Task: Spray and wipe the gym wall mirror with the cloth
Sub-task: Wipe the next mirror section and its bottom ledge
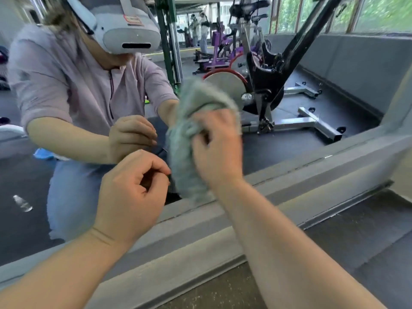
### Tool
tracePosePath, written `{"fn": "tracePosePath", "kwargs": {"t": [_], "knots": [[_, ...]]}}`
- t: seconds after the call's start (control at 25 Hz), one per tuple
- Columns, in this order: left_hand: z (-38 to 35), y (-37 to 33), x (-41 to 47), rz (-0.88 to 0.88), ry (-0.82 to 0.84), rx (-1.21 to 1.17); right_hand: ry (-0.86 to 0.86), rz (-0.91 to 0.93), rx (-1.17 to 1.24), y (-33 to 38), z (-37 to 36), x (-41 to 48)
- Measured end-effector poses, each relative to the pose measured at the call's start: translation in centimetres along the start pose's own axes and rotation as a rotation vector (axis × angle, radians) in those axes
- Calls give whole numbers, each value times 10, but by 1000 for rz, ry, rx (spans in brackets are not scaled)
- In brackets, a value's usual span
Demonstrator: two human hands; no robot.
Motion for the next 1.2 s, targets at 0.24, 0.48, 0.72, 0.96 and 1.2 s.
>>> {"fn": "tracePosePath", "kwargs": {"t": [0.24,0.48,0.72,0.96,1.2], "knots": [[1,-13,26,52,149,-3,-227,-232,-74,-2,52,59],[-19,-47,62,283,275,-112,-93,-383,170,40,54,73],[0,-76,137,167,-85,-56,-10,-21,-210,81,57,108],[50,-96,231,-233,-337,404,-60,184,-568,133,71,191],[170,-190,452,-393,-470,567,-145,322,-549,280,101,404]]}}
Point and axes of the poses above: each hand's wrist, its own x-axis towards the middle knuckle, its own z-axis out of the back of the hand, y = z × x, the point moved 2 cm from there along x, towards the middle knuckle, and after that the axes turned 1 degree about z, right-handed, at the moved point
